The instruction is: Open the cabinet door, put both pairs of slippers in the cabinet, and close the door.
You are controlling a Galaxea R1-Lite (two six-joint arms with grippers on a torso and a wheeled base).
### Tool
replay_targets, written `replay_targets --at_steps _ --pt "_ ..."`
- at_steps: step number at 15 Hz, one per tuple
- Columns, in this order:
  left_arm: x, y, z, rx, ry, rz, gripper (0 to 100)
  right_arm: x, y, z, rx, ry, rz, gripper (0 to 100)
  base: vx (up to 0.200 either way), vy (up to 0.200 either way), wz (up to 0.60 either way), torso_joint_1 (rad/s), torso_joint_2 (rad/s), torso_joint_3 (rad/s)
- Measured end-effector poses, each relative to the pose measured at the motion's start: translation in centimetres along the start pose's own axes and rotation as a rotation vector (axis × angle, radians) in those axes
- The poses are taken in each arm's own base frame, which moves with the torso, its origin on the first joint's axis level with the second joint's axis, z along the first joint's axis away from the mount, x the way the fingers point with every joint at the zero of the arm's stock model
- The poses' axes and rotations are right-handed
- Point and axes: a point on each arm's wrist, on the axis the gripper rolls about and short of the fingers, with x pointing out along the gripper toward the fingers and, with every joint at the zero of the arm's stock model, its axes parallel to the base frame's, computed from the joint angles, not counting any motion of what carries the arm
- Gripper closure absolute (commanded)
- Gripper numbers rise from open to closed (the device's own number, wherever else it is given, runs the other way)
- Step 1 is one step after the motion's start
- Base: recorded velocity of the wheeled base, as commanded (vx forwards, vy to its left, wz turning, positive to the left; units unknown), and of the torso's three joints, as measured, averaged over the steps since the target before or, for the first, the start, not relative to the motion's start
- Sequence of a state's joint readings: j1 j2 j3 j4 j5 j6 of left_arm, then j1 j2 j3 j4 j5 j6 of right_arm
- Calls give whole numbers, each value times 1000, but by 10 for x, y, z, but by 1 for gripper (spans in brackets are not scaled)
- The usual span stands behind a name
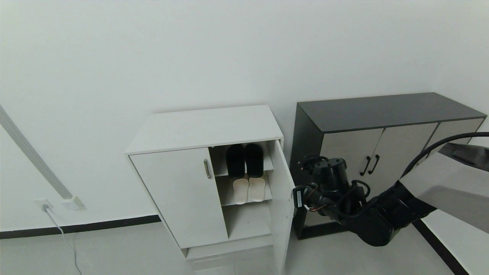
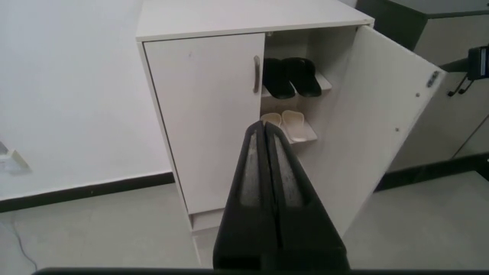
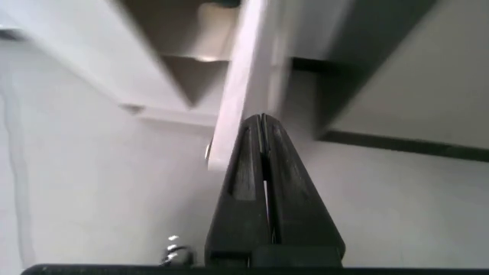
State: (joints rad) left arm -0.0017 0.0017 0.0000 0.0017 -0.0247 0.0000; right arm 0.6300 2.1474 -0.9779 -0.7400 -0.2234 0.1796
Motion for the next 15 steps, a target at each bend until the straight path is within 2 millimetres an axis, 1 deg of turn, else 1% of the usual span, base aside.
replay_targets --at_steps 2,4,9,13,15 --pt "0 0 0 0 0 0 100 -9 13 2 15 4 81 100 0 0 0 0 0 0" --pt "0 0 0 0 0 0 100 -15 18 5 40 3 124 100 0 0 0 0 0 0" --pt "0 0 0 0 0 0 100 -27 16 4 19 -41 198 100 0 0 0 0 0 0" --pt "0 0 0 0 0 0 100 -31 11 1 15 -71 203 100 0 0 0 0 0 0" --pt "0 0 0 0 0 0 100 -32 11 7 23 -126 210 100 0 0 0 0 0 0"
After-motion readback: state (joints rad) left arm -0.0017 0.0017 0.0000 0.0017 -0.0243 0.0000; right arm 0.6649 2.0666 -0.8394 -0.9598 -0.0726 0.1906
